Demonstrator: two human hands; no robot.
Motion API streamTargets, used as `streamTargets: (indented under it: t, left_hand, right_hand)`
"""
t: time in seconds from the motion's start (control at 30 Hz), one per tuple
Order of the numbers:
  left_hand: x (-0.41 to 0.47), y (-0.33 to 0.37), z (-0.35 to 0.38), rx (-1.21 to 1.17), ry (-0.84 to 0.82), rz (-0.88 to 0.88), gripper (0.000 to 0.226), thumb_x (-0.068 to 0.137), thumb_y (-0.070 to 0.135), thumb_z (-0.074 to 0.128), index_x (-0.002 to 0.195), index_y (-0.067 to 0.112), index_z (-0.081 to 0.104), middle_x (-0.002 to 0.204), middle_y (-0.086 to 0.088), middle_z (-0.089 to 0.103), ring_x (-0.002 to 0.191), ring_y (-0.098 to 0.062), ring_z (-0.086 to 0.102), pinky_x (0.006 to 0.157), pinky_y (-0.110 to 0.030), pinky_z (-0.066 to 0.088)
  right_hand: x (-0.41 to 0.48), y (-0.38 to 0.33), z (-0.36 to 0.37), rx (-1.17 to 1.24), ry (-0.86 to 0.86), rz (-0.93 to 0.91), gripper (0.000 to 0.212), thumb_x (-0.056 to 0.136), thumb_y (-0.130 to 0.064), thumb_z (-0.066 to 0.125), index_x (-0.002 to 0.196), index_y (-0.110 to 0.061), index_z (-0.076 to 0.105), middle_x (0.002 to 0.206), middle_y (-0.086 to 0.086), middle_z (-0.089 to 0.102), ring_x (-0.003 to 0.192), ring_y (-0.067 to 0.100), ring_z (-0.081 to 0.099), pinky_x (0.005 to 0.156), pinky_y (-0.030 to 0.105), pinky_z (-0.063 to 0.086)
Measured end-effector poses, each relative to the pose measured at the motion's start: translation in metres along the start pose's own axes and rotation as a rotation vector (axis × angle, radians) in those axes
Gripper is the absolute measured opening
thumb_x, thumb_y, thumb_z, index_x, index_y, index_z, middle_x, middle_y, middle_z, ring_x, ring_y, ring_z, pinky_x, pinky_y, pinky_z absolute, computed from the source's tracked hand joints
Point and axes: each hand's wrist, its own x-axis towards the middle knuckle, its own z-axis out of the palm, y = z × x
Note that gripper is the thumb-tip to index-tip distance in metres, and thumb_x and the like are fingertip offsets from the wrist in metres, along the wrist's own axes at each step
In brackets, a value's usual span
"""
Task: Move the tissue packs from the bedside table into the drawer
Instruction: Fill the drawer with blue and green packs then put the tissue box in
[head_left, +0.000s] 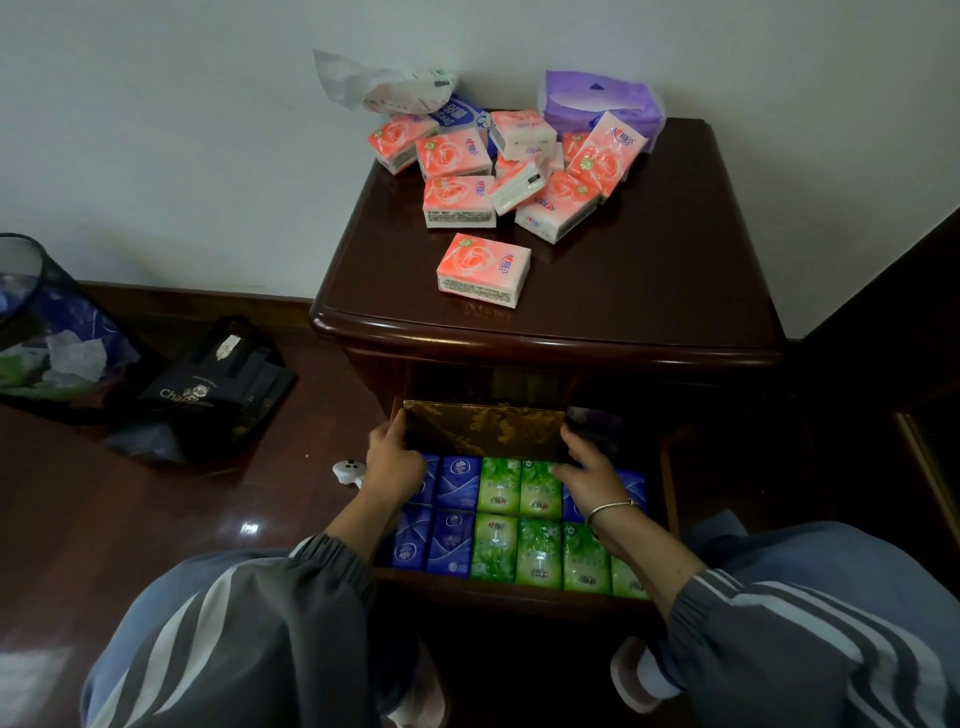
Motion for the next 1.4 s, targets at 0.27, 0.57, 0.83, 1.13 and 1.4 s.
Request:
streamTargets:
  t: [0.27,0.57,0.83,1.13,1.4]
  left_hand:
    - [0.011,-0.002,-0.004,0.021,0.017,-0.036,0.077,0.081,-0.009,0.041,0.147,0.03,0.033,0.117,0.006,0.021,0.086,-0.01,0.04,0.06,-0.011,0.036]
    - [0.011,-0.002,-0.004,0.216,0.023,-0.033,0.072,0.084,-0.002,0.043,0.149,0.023,0.028,0.133,-0.005,0.024,0.116,-0.023,0.03,0.091,-0.021,0.026]
    - [0.0,-0.006,-0.005,0.365,0.055,0.026,0.07,0.085,0.002,0.045,0.15,0.022,0.027,0.137,-0.009,0.024,0.124,-0.03,0.028,0.105,-0.036,0.031]
    - [-0.017,-0.011,-0.013,0.479,0.068,0.091,0.069,0.082,0.004,0.046,0.148,0.022,0.032,0.14,-0.01,0.034,0.126,-0.032,0.034,0.109,-0.046,0.032]
    - [-0.023,0.006,-0.038,-0.173,0.296,0.09,0.068,0.085,-0.001,0.044,0.148,0.019,0.027,0.148,-0.008,0.039,0.132,-0.021,0.041,0.106,-0.042,0.041]
  right_hand:
    - [0.002,0.001,-0.005,0.018,-0.082,-0.009,0.068,0.089,0.005,0.048,0.146,-0.026,0.028,0.152,0.0,0.03,0.127,0.01,0.04,0.098,0.029,0.041]
    - [0.004,0.005,-0.004,-0.209,-0.135,-0.025,0.072,0.09,-0.005,0.053,0.148,-0.028,0.019,0.154,-0.005,0.022,0.11,0.002,0.045,0.094,0.03,0.043]
    - [0.006,0.015,-0.008,-0.415,-0.093,-0.059,0.064,0.088,-0.013,0.056,0.145,-0.021,0.03,0.152,0.002,0.031,0.137,0.02,0.032,0.104,0.025,0.031]
    - [-0.013,0.019,-0.013,-0.561,-0.101,-0.107,0.061,0.089,-0.016,0.054,0.145,-0.02,0.03,0.152,0.003,0.031,0.138,0.021,0.032,0.109,0.029,0.031]
    - [-0.034,-0.012,-0.05,-0.125,0.635,-0.119,0.028,0.085,-0.002,0.053,0.107,-0.008,0.067,0.109,0.012,0.069,0.103,0.03,0.062,0.086,0.028,0.044]
